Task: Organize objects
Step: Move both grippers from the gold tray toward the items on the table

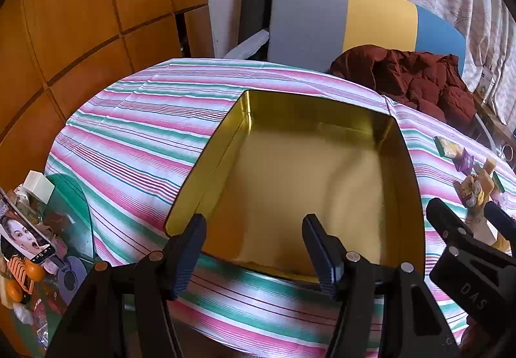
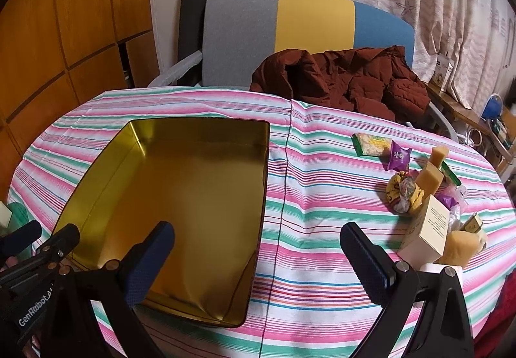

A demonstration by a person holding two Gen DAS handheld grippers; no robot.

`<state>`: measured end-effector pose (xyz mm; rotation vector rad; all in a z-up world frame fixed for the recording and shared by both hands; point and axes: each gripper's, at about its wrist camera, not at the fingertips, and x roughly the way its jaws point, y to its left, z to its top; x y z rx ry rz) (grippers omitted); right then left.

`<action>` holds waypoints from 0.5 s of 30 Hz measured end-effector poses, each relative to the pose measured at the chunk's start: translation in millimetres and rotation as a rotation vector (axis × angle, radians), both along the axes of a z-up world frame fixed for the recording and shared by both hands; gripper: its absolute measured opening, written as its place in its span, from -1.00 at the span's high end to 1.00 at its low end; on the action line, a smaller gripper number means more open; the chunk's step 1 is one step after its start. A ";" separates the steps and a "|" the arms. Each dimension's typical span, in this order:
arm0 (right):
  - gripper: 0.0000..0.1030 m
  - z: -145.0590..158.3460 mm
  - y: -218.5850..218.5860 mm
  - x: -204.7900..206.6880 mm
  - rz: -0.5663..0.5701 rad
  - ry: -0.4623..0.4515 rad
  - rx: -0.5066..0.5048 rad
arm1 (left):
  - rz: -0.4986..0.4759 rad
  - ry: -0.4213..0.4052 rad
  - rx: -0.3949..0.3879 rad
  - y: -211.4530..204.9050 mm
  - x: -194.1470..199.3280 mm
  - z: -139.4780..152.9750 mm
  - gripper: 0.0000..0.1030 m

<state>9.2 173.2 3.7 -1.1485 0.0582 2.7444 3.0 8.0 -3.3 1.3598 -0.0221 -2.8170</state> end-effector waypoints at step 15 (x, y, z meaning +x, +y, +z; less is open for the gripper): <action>-1.00 5.1 14.3 9.8 -0.008 0.014 -0.006 | -0.011 -0.011 0.001 5.8 3.1 -3.5 -0.22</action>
